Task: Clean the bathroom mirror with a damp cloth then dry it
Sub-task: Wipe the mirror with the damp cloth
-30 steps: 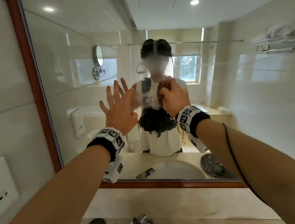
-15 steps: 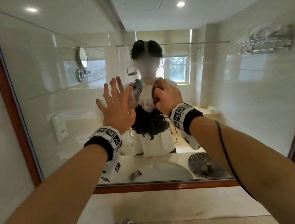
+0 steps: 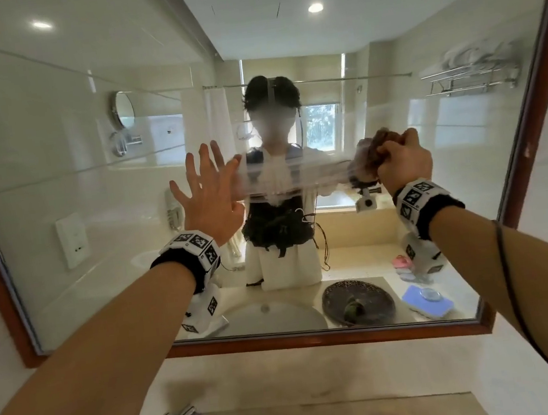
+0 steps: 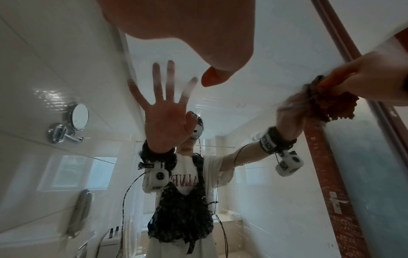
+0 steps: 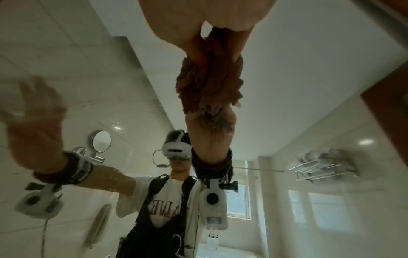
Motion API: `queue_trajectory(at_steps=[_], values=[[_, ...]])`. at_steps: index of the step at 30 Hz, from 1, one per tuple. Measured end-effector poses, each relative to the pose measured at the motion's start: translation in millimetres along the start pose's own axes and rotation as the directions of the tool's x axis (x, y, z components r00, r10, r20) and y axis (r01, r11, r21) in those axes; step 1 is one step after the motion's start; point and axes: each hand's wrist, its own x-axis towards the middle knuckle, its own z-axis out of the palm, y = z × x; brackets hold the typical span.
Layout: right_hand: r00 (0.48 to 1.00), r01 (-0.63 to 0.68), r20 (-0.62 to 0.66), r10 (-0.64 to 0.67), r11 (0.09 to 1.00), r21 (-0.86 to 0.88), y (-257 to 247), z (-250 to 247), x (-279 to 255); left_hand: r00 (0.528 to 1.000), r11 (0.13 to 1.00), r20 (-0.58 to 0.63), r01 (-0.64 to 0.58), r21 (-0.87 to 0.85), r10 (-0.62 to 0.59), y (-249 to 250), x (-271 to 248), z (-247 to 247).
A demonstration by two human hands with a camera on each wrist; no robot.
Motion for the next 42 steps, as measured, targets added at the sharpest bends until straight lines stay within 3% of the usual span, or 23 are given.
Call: queue_trajectory(at_steps=[4,13,16,18,20,25,33,38,42], values=[[0.996,-0.09,0.022,0.088,0.992,0.093,-11,10,-12,1.0,1.0,0.002,-0.012,0.019,0.012,9,-3,1],[0.968,0.238,0.056,-0.244,0.967,0.093,-110,54,-42,1.0,0.999,0.002,-0.025,-0.021,0.025,-10,-4,-7],[0.951,0.274,0.129,-0.282,0.958,0.08,-142,68,-39,1.0,1.0,-0.014,-0.01,-0.014,0.009,-30,-1,-9],[0.934,0.339,0.12,-0.336,0.941,-0.011,-151,73,-35,1.0,1.0,-0.014,-0.004,0.002,0.004,-39,1,-10],[0.937,0.327,0.124,-0.325,0.945,0.007,-152,72,-33,1.0,1.0,-0.012,-0.007,0.004,0.007,-42,4,-9],[0.903,0.408,0.151,-0.401,0.913,-0.013,-143,68,-22,0.999,1.0,-0.029,-0.02,-0.017,0.02,-24,13,-4],[0.909,0.393,0.159,-0.387,0.919,-0.012,-102,46,1,0.999,0.999,-0.019,-0.044,0.03,0.044,18,20,10],[0.974,0.188,0.109,-0.198,0.977,0.099,-27,5,22,0.997,0.997,-0.022,-0.069,0.028,0.069,68,27,19],[0.997,-0.066,0.027,0.066,0.998,-0.013,54,-32,37,0.993,0.993,-0.024,-0.114,-0.007,0.114,112,26,27]])
